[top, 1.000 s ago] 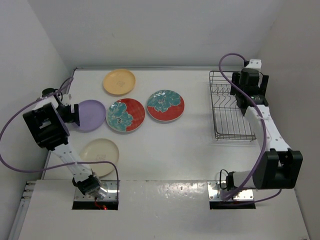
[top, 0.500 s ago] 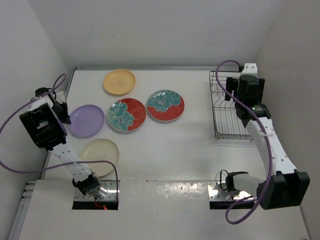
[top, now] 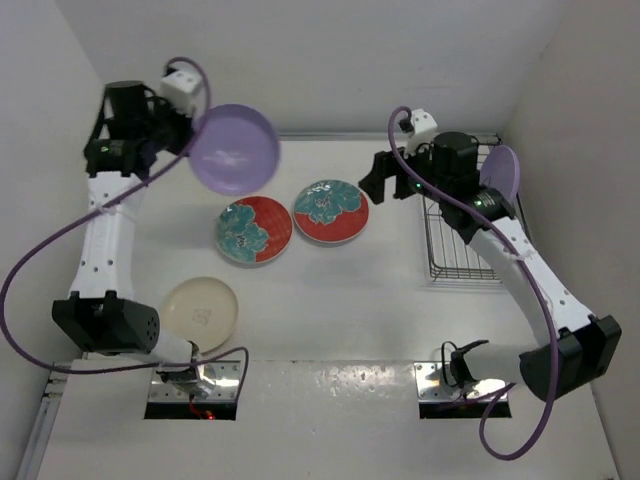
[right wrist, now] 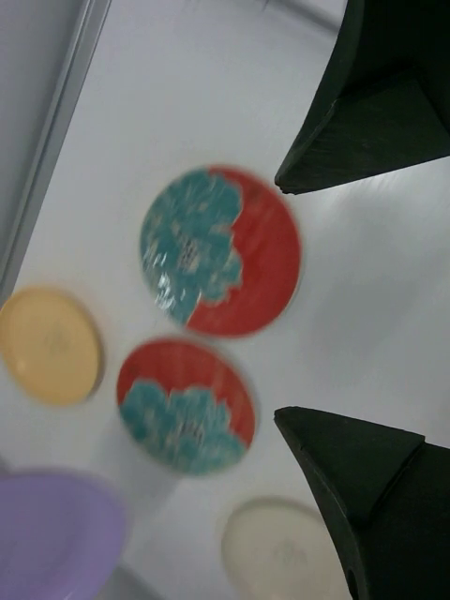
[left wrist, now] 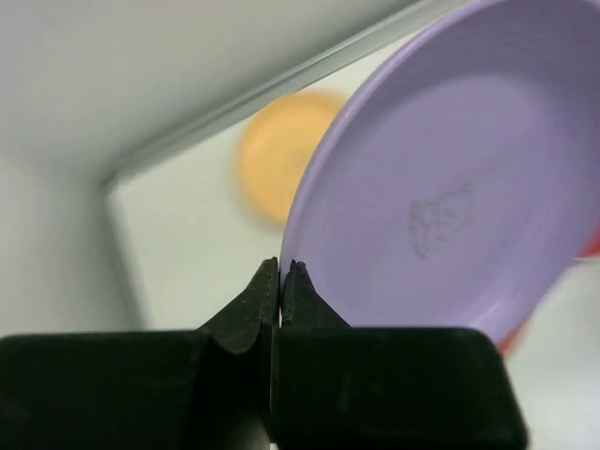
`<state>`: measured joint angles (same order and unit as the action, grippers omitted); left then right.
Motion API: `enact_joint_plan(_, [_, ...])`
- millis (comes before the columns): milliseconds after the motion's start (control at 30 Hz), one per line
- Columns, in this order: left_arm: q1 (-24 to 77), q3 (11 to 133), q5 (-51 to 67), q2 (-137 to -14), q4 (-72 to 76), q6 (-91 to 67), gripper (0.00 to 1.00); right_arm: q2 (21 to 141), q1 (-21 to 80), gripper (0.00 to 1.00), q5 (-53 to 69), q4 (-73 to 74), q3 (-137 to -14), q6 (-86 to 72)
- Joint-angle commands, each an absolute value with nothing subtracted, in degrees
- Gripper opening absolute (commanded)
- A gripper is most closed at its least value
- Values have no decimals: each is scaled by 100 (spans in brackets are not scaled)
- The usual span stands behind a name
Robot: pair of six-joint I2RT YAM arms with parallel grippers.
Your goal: Load the plates into the dish rack
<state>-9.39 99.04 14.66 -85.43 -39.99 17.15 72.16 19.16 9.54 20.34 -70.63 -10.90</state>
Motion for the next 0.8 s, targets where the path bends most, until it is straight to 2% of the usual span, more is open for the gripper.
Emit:
enact_joint_plan(0, [216, 10001, 1934, -8561, -4658, 1618, 0, 7523, 2249, 94, 2109, 699, -7391, -2354])
enact_joint_plan(267, [1291, 10063, 1872, -8710, -4869, 1679, 0, 8455, 2926, 91, 2022, 720, -7831, -2856])
enact_joint_plan(433, [1494, 10177, 2117, -8648, -4922, 1731, 0, 8788, 3084, 83, 2293, 395, -7681, -3147])
enact_joint_plan(533, [1494, 10239, 2241, -8648, -4975, 1731, 0, 9140, 3225, 72, 2320, 675, -7962, -2962])
enact_joint_plan(567, [1494, 10239, 2293, -8648, -4975, 1731, 0, 9210, 3226, 58, 2286, 712, -7954, -2971])
enact_joint_plan(600, [1494, 10239, 2294, -8596, -4975, 1731, 0, 9202, 3165, 36, 2285, 616, -7902, -3014])
enact_joint_plan(633, [1494, 10239, 2294, -8596, -4975, 1731, 0, 9202, 3147, 35, 2285, 615, -7901, -3119])
enact_joint_plan(667, [1442, 10239, 2294, -8596, -4975, 1731, 0, 9133, 3112, 15, 2294, 485, -7849, -3190])
enact_joint_plan(733, [1389, 10239, 2294, -8543, -4975, 1731, 0, 9045, 3024, 0, 2303, 439, -7796, -3208])
enact_joint_plan(767, [1389, 10239, 2163, -8543, -4975, 1731, 0, 8948, 2989, 0, 2268, 439, -7778, -3199])
